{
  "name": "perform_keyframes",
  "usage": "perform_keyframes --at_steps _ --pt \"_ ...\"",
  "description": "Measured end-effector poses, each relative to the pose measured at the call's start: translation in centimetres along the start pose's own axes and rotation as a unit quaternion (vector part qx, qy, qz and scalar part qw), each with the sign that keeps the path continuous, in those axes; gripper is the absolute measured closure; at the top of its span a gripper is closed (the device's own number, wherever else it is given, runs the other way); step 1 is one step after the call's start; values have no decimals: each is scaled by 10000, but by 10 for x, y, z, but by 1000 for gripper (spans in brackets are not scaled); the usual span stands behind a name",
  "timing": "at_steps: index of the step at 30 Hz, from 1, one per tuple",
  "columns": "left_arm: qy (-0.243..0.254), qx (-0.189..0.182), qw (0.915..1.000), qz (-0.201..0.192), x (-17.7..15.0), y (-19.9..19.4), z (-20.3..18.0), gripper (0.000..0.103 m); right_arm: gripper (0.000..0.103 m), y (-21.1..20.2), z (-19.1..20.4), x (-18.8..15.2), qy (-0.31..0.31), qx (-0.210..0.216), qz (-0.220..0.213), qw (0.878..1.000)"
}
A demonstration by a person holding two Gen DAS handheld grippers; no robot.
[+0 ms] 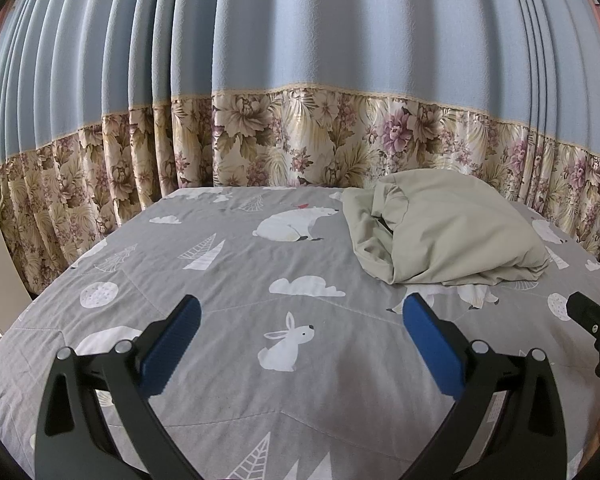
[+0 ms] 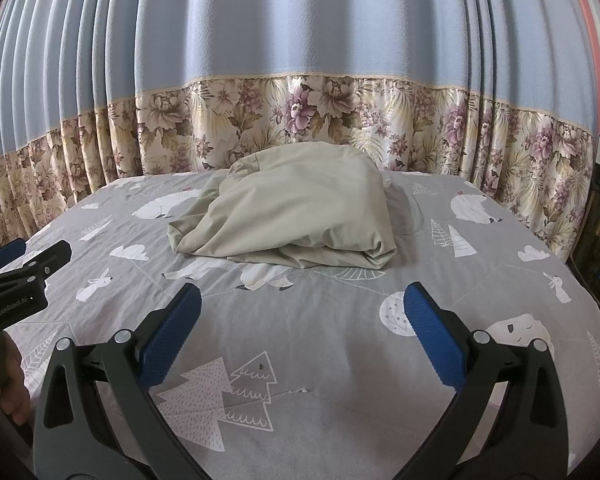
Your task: Fold large clothes
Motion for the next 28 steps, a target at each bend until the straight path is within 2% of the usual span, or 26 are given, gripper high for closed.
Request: perform_keyframes --at_steps 28 --pt "-48 15 10000 3 1 -1 1 2 3 0 -1 0 -8 3 2 10000"
Point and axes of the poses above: each gripper's, at about its wrist camera, not at the fingertips, and y roughly the way its jaws point, z to its left, x to its top, the point moved 10 cm from there along y, roughly the way its jaws point, and after that the axes turned 9 degrees about x, right-handed, at the moved point
